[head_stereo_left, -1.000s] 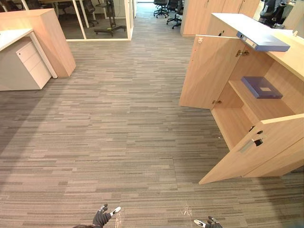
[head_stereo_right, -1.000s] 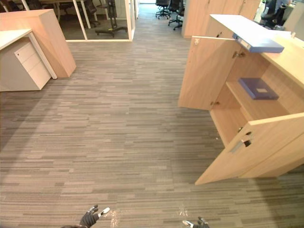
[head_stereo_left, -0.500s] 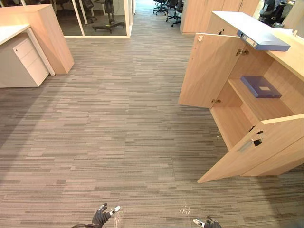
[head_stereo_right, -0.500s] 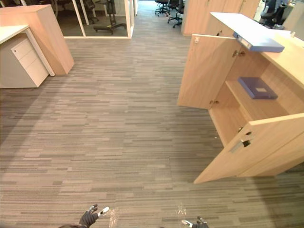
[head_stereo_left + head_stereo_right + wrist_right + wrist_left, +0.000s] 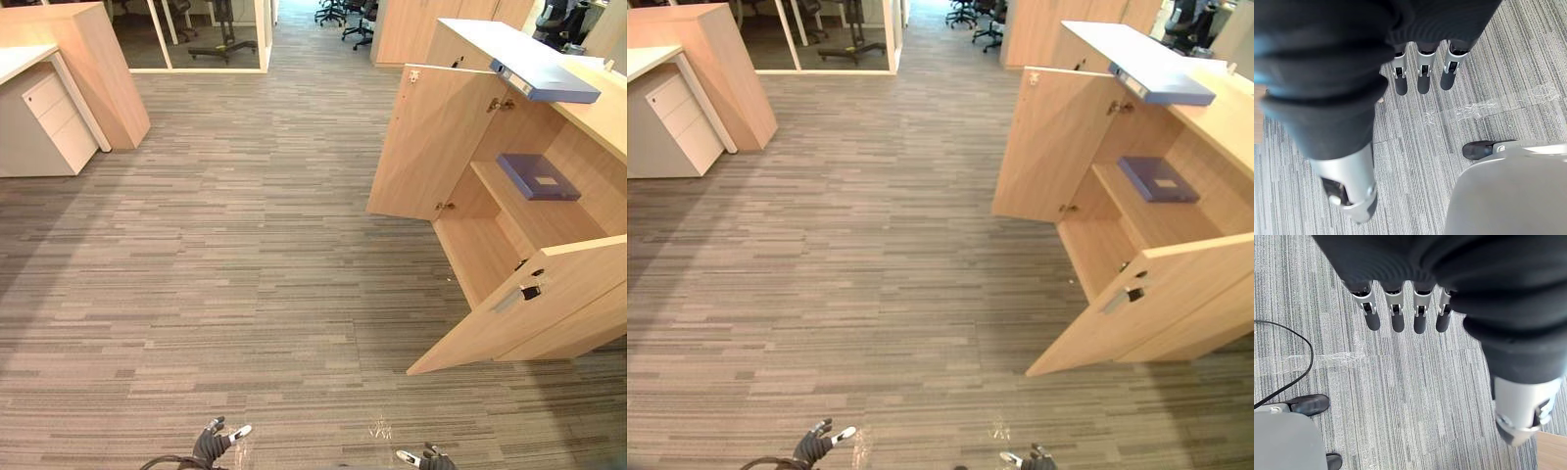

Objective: Walk over to the cabinet, pick up the folder, carry it to the office cabinet, place the folder inside the office cabinet, then close the office cabinet door

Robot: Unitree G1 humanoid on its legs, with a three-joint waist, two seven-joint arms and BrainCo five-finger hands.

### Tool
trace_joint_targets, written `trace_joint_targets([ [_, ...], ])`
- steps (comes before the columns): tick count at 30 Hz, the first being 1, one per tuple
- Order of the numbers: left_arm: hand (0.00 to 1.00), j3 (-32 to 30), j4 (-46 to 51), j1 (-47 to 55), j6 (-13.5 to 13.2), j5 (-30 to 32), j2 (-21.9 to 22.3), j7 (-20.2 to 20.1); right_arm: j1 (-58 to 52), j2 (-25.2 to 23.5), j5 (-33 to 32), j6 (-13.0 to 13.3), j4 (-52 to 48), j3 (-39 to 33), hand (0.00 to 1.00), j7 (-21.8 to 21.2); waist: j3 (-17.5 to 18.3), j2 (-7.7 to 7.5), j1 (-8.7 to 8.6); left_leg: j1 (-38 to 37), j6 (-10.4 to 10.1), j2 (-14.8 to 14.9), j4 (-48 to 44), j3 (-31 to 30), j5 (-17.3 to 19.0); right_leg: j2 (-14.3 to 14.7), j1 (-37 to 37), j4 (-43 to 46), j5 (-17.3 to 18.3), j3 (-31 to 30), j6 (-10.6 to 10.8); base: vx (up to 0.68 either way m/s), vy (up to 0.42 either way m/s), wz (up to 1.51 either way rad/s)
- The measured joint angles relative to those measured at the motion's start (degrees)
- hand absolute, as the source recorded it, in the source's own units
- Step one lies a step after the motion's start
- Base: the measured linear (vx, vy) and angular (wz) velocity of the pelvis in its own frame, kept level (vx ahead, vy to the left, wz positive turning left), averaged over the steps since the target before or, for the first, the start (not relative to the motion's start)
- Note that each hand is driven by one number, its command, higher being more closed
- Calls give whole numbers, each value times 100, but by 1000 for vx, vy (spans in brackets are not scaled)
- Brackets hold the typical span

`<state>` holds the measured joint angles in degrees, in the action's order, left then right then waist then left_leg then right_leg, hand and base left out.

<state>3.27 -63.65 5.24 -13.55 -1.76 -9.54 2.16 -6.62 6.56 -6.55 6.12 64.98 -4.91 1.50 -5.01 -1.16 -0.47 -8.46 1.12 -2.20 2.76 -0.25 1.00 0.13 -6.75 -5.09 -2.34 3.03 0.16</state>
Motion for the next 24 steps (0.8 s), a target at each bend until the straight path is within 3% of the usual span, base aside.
trace_joint_targets([
  [3, 0, 39, 44, -45, 21, 2, -9, 6, 4, 0, 3, 0, 1, 0, 0, -8, -8, -6, -21, 0, 1, -7, 0, 0, -1, -8, 0, -1, 0, 0, 1, 0, 0, 0],
  [5, 0, 434, 266, -20, 65, 98, -111, 8, 2, -2, 46, 0, 2, 3, 0, -10, -16, -16, -17, 3, 1, -9, 0, -4, -1, -10, 1, -1, 0, 6, 1, 0, 0, 0],
  [6, 0, 522, 209, -42, -145, -132, -119, -37, 9, -2, 61, 0, 2, 7, 0, -9, -19, -18, -19, 5, 1, -11, 0, -4, -1, -12, 2, 0, 1, 6, 1, 0, 0, 0],
  [7, 0, 563, 157, -25, -605, -425, -20, -81, 21, -11, 91, 2, 1, 6, 0, -8, -27, -27, -24, 9, 1, -13, 1, 1, -1, -14, 9, 0, 1, 3, 2, 0, 0, 0],
  [10, 0, 516, 59, -263, -135, 209, 241, 82, 54, -10, 101, -31, 37, 8, 0, -6, -35, -41, -25, 25, 2, -18, 0, 1, -1, -19, 23, 0, 0, 3, 2, 0, 0, -1],
  [16, 0, 767, 56, -444, -40, 718, 320, 157, 201, -16, 101, -69, 18, -2, 0, -9, -156, -6, -81, 265, 45, -60, -98, 38, 21, -79, 354, 271, 66, -23, 109, -2, 8, -3],
  [18, 0, 772, 109, -493, -35, 823, 423, 145, 245, 0, 104, -113, -220, -18, 0, -9, -235, 72, -81, 428, 186, -46, -299, 142, 83, -143, 786, 1084, 391, -19, 242, 10, 53, -12],
  [19, 0, 770, 134, -501, -33, 827, 493, 128, 234, 2, 104, -124, -374, -75, 0, -18, -272, 130, -84, 422, 233, -35, -354, 187, 90, -285, 1124, 1935, 713, 171, 120, 14, 69, -6],
  [21, 0, 751, 222, -469, -8, 817, 541, 115, 222, 10, 103, -142, -536, -77, 0, -28, -292, 156, -79, 412, 257, -11, -555, 196, 198, -733, 1445, 3054, 875, 596, 75, 17, 118, -3],
  [23, 0, 593, 348, -446, 19, 775, 570, 112, 208, -59, 97, -139, -672, -75, 0, -25, -297, 134, -32, 435, 216, 62, -840, 207, 417, -925, 1494, 3220, 877, 626, 84, 2, 65, -13],
  [24, 0, 491, 373, -463, 24, 724, 590, 111, 235, -171, 89, -123, -700, -75, 0, -26, -311, 118, -7, 457, 254, 112, -988, 201, 593, -890, 1490, 3152, 995, 612, 267, -4, -68, -19],
])
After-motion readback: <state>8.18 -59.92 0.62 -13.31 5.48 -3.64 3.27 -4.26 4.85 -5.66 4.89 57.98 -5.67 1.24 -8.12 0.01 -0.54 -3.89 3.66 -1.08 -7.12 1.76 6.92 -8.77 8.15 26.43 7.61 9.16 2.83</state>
